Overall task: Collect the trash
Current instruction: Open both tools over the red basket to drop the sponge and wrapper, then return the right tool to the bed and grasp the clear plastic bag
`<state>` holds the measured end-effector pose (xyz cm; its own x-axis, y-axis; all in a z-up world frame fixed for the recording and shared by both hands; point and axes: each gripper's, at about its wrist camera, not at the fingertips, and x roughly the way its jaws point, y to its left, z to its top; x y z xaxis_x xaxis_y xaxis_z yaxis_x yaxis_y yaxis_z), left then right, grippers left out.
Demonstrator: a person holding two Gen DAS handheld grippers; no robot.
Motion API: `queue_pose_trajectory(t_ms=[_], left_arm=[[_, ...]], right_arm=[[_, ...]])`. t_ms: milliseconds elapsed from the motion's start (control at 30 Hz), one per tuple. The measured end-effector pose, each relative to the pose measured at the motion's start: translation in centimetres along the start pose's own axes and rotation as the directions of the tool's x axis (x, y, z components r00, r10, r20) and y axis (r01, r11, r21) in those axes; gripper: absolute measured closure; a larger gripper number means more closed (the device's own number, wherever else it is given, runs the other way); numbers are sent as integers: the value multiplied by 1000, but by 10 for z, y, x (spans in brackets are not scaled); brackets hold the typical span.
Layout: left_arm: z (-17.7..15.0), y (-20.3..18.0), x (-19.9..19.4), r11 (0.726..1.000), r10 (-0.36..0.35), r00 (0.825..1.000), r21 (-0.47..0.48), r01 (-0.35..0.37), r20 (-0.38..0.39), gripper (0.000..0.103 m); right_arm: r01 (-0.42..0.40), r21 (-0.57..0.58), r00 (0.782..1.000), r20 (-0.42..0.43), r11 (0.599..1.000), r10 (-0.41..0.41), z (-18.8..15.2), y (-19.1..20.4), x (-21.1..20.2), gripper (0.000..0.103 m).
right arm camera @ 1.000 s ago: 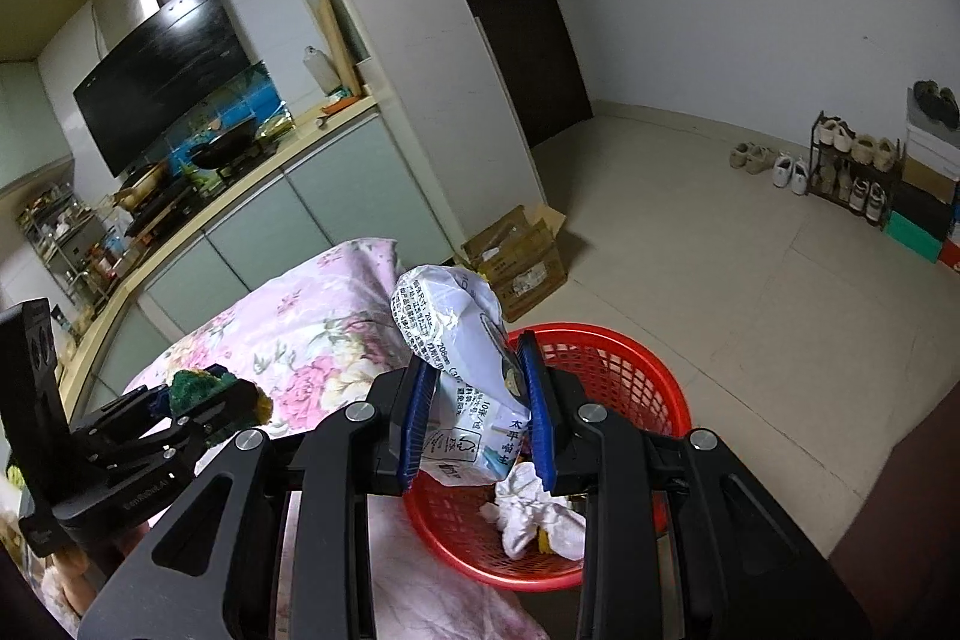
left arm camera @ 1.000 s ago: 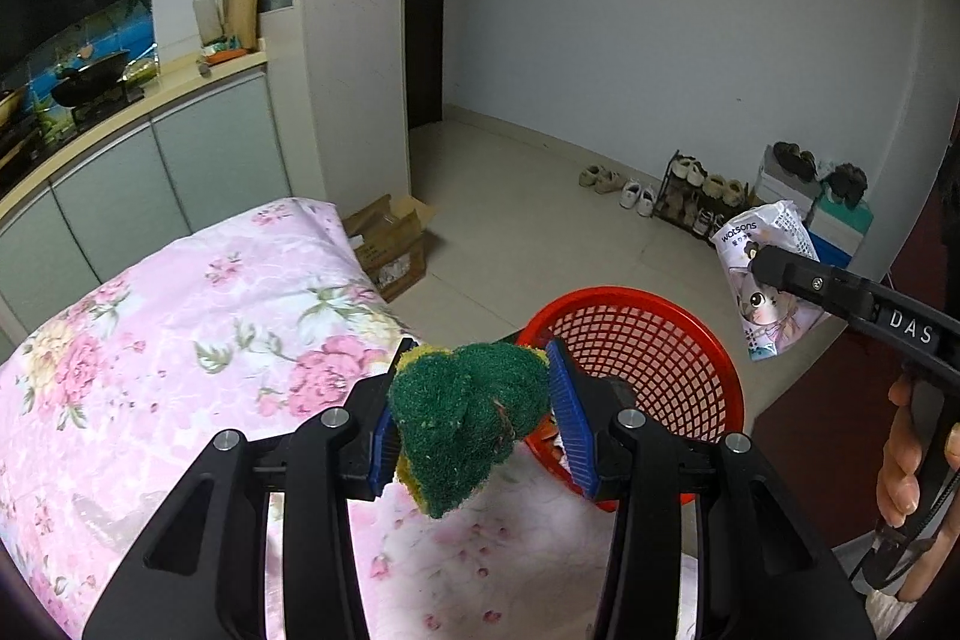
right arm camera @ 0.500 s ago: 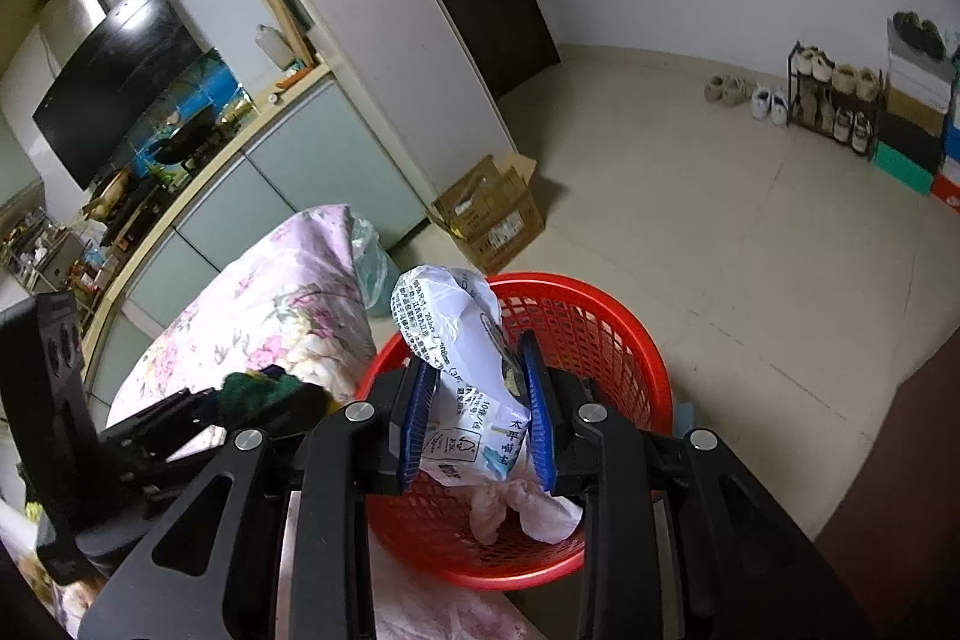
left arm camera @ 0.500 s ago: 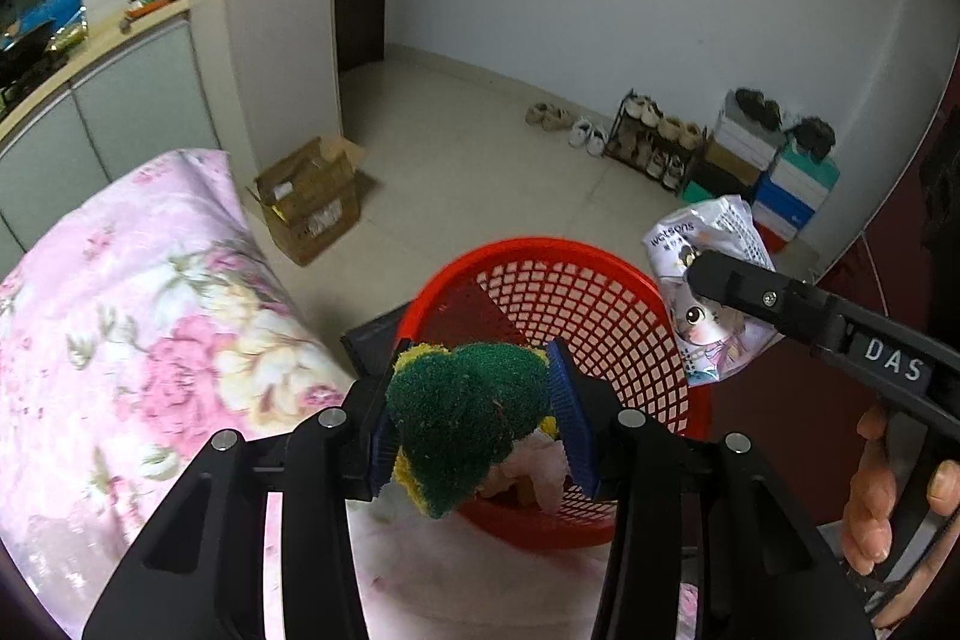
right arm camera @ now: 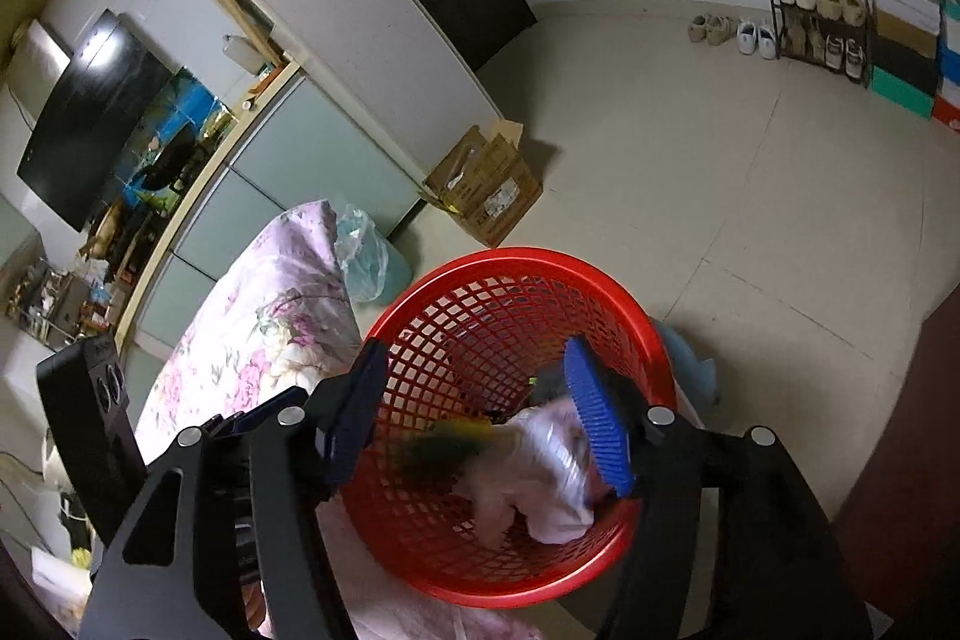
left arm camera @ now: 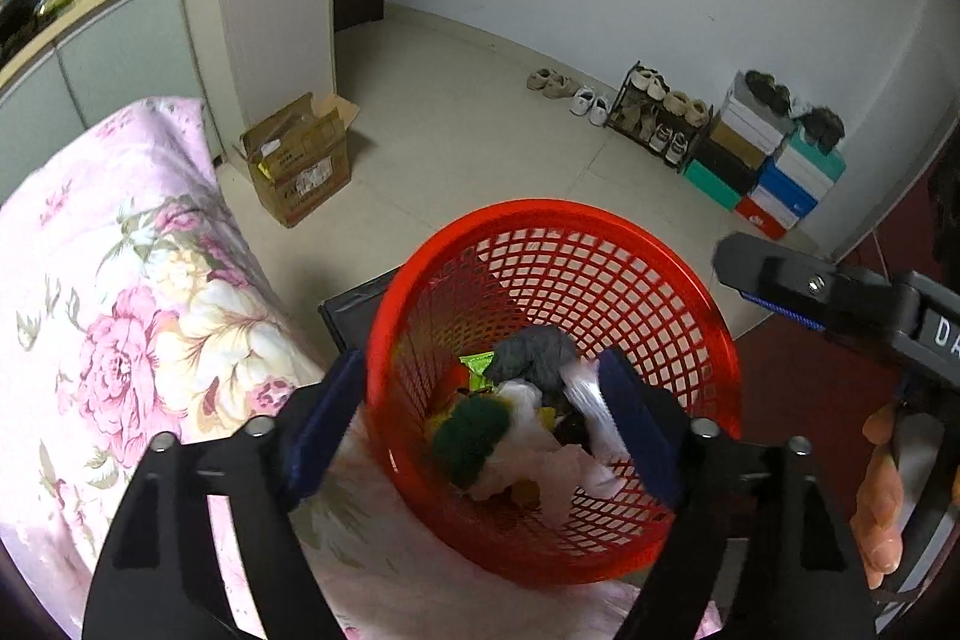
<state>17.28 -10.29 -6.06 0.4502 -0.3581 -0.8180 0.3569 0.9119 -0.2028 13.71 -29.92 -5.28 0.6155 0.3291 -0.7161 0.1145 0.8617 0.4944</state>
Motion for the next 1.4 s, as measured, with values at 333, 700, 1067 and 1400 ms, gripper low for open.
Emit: queue_pose_trajectory(t_ms=[333, 700, 1067, 1400], left_arm=[[-3, 26, -33, 997, -12, 998, -73, 16, 59, 16], [-48, 68, -116, 987, 75, 981, -153, -47, 180, 16], [-131, 149, -196, 897, 358, 914, -343, -279, 191, 16], [-210, 204, -258, 787, 493, 851, -509, -349, 180, 13]], right_arm=[[17, -45, 1000, 22, 999, -16, -2, 11, -7, 43], [35, -199, 998, 57, 979, -24, -19, 52, -23, 42], [-60, -399, 998, -22, 915, 55, -62, 136, -11, 28], [-177, -576, 983, -147, 798, 111, -116, 229, 10, 23]])
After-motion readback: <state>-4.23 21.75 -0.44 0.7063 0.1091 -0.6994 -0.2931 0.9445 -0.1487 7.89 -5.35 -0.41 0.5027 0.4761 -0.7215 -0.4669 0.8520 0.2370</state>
